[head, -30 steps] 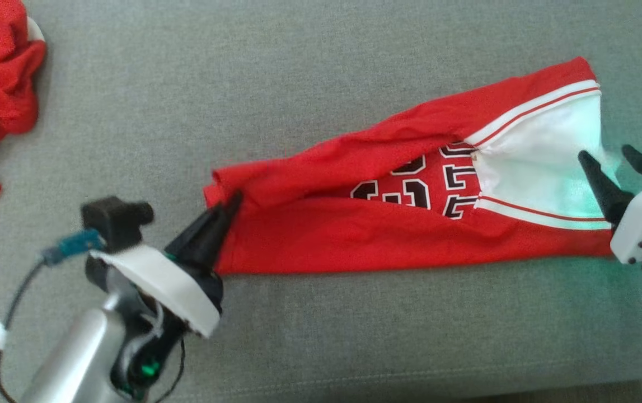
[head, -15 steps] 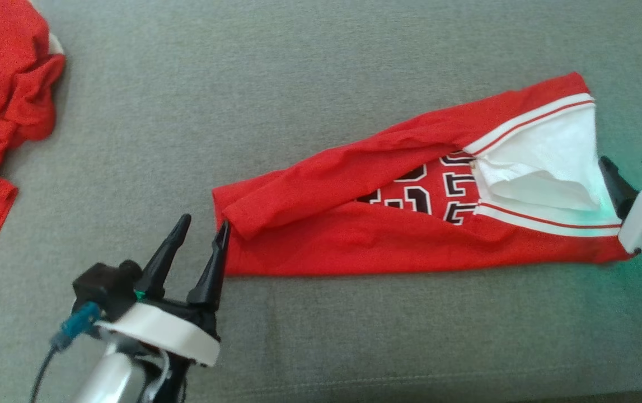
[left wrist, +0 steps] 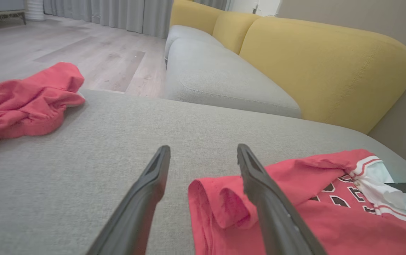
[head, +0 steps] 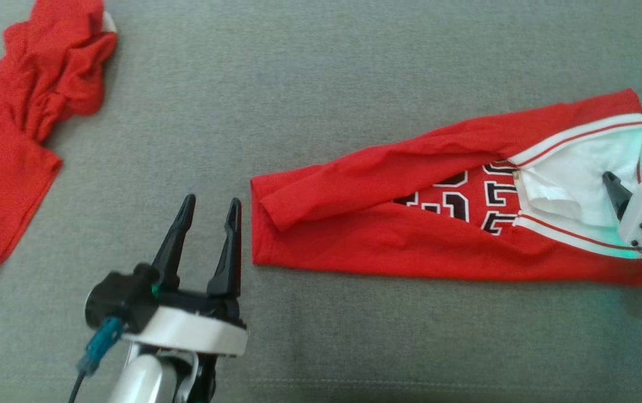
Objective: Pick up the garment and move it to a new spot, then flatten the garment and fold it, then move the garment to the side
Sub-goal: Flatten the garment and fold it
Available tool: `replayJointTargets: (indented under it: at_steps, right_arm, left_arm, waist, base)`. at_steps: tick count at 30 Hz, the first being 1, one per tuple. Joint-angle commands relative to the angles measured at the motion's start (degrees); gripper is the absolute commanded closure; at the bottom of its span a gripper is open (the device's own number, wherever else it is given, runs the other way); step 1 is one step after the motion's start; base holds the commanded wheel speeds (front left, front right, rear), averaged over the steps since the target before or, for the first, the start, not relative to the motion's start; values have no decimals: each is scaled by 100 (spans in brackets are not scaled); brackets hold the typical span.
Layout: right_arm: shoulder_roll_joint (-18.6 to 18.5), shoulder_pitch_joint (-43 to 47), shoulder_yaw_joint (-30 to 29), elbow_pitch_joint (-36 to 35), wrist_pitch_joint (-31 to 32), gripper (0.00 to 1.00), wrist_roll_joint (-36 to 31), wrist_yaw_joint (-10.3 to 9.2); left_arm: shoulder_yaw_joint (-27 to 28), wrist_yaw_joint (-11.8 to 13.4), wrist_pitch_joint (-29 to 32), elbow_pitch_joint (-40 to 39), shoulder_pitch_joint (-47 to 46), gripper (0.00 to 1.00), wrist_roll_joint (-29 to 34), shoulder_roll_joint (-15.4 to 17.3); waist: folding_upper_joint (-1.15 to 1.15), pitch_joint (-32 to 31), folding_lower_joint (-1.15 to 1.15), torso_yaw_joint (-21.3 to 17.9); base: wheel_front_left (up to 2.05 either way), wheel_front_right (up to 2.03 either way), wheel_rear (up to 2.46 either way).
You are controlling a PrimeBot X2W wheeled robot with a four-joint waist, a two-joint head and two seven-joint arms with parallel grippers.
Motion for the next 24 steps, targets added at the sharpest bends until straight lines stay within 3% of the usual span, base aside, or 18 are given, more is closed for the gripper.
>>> replayJointTargets:
  at_steps: [1,6,12,18,24]
  right_arm:
    - [-43,57,160,52,-80,100,150,-4]
    - [-227,56,324,41,-458,100,587,-4]
    - [-946,68,144,66,-1190,100,833,-4]
    - [-1658,29,-382,111,-1429,100,829,-4]
    - [-1715,140,14,-728,-1269,100,1235,-4]
  left_arm:
    - [279,-56,-69,-254,76,0,120,-36]
    - [418,-166,-69,-331,289,0,240,-110]
    - [403,-71,-69,-450,456,0,31,-128]
    - [278,-4,-69,-455,514,0,-81,-129]
    - [274,69,-70,-432,663,0,-64,-129]
  waist:
    - [0,-48,0,56]
    - [0,-143,0,68]
    - [0,-282,0,42]
    - [0,-418,0,72]
    - [0,-617,0,33]
  base:
    - [0,0,0]
    - [0,0,0]
    - [0,0,0]
    - [0,0,0]
    - [0,0,0]
